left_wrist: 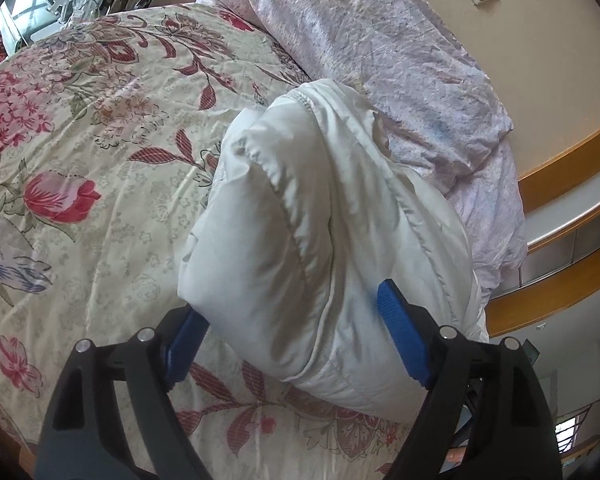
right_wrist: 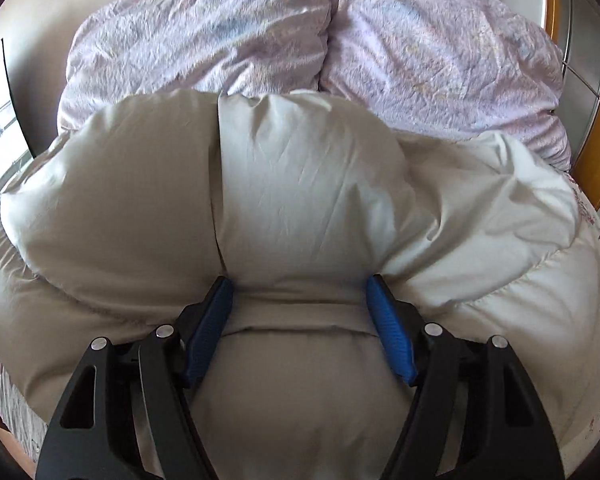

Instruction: Fold large clothes

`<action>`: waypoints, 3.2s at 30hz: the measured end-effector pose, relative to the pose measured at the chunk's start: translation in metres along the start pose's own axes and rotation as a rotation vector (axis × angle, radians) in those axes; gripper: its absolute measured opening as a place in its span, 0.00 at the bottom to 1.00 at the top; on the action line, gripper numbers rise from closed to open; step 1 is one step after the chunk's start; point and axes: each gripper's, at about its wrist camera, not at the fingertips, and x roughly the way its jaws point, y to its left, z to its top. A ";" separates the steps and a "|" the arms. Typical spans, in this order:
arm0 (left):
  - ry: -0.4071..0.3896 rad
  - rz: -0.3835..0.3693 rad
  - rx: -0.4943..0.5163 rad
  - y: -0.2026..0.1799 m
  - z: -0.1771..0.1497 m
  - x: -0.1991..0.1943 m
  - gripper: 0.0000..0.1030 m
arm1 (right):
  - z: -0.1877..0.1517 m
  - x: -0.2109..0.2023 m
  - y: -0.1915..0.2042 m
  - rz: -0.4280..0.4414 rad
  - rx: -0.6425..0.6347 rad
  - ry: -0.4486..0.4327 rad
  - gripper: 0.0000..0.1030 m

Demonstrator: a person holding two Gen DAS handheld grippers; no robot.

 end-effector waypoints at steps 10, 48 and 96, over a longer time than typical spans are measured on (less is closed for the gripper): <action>-0.006 -0.021 -0.036 -0.002 0.013 0.016 0.80 | -0.004 0.010 0.002 -0.003 -0.004 0.020 0.70; -0.203 -0.176 0.528 -0.212 -0.015 -0.046 0.35 | -0.003 0.011 0.003 -0.027 -0.013 0.002 0.70; 0.335 -0.324 0.834 -0.386 -0.189 0.157 0.43 | -0.093 -0.071 -0.157 -0.058 0.169 -0.168 0.79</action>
